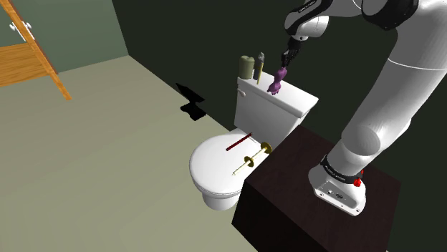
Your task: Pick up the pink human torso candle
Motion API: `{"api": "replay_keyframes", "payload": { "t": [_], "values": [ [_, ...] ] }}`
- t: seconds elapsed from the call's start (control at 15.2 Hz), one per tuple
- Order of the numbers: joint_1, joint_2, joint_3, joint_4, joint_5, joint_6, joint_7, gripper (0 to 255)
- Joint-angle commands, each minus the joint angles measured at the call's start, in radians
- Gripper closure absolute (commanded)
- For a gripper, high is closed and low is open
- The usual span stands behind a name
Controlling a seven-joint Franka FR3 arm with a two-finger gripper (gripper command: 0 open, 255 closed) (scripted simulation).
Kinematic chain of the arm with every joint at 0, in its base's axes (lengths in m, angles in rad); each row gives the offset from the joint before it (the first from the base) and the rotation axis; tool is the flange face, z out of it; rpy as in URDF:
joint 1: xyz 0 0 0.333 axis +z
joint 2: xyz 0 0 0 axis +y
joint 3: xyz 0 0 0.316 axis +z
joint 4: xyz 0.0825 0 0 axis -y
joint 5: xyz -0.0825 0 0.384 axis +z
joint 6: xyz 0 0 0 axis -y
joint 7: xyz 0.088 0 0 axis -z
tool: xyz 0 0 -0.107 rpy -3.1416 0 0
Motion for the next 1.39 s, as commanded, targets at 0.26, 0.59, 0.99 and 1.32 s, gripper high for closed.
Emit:
{"api": "replay_keyframes", "payload": {
  "t": [0.26,0.59,0.99,1.32],
  "values": [
    [0.0,0.0,0.0,0.0,0.0,0.0,0.0,255],
    [0.004,-0.021,-0.004,0.016,-0.017,-0.035,0.013,255],
    [0.009,-0.057,-0.008,0.059,-0.045,-0.108,0.034,255],
    [0.011,-0.08,-0.01,0.101,-0.063,-0.171,0.047,255]
  ]
}}
